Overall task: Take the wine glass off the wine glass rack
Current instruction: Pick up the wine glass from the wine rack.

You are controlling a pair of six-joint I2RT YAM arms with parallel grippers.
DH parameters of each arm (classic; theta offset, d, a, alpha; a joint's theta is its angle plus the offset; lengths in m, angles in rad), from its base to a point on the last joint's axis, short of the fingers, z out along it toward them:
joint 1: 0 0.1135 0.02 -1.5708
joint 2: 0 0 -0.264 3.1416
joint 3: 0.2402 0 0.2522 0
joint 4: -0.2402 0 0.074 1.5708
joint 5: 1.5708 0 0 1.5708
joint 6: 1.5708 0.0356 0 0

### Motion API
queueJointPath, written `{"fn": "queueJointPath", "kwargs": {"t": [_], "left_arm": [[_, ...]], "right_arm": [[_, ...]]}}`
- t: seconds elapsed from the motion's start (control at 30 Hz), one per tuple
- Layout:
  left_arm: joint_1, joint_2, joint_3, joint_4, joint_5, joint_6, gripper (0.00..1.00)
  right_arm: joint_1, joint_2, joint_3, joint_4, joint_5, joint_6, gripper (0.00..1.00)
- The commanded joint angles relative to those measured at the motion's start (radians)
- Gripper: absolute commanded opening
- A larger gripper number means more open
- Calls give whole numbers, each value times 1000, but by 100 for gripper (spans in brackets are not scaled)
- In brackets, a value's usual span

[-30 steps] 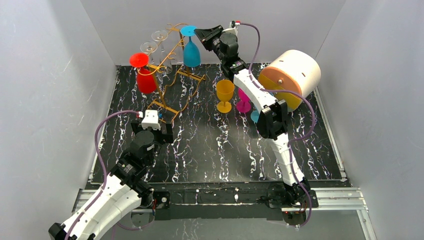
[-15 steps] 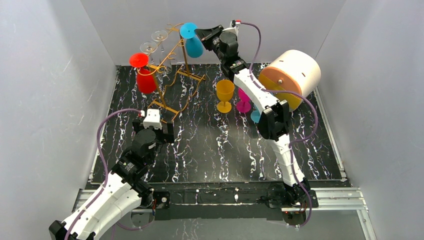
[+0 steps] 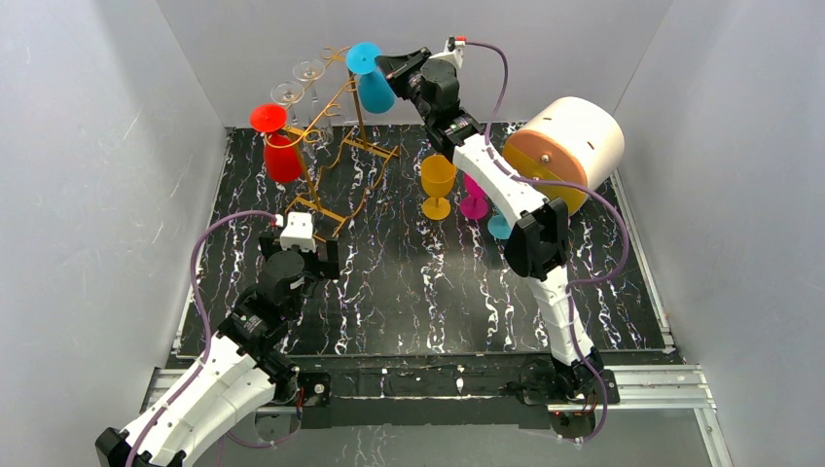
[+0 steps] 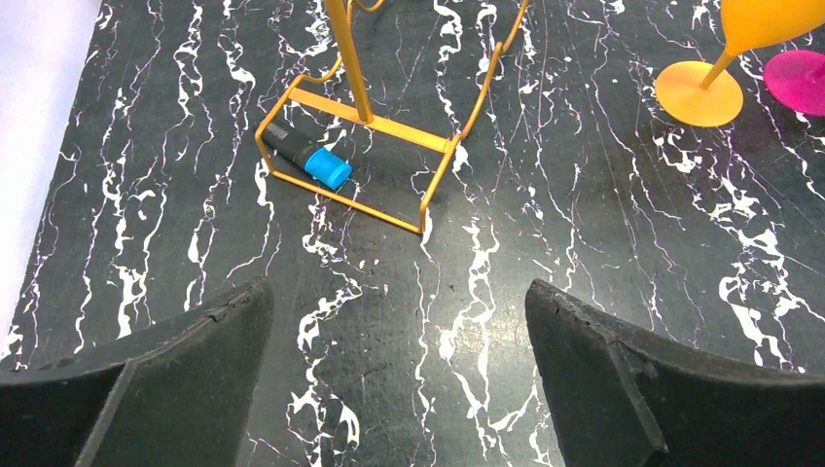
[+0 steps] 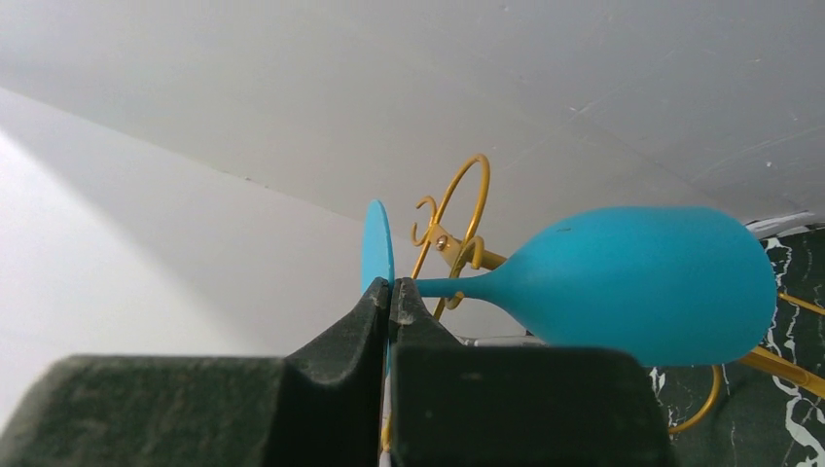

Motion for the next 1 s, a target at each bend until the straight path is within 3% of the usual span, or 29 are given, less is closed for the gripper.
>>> {"fn": "queueJointPath", "kwargs": {"t": [0.0,0.2,0.77,0.97], "left_arm": [[7,1,37,-9,-32,-1,98],[7,7,37,-8,-38,-1,98],[7,3,37,-14,-66,-7,98],[7,5,37,-15,-67,-7,98]], "right_arm": [[-4,-76,-3,10,64,-22,1],[-32,-97,-68,54,12,23,1],[-68,-99,-53,23,-90,39,1],[-71,-141,-53,-30,-51,4,1]]}}
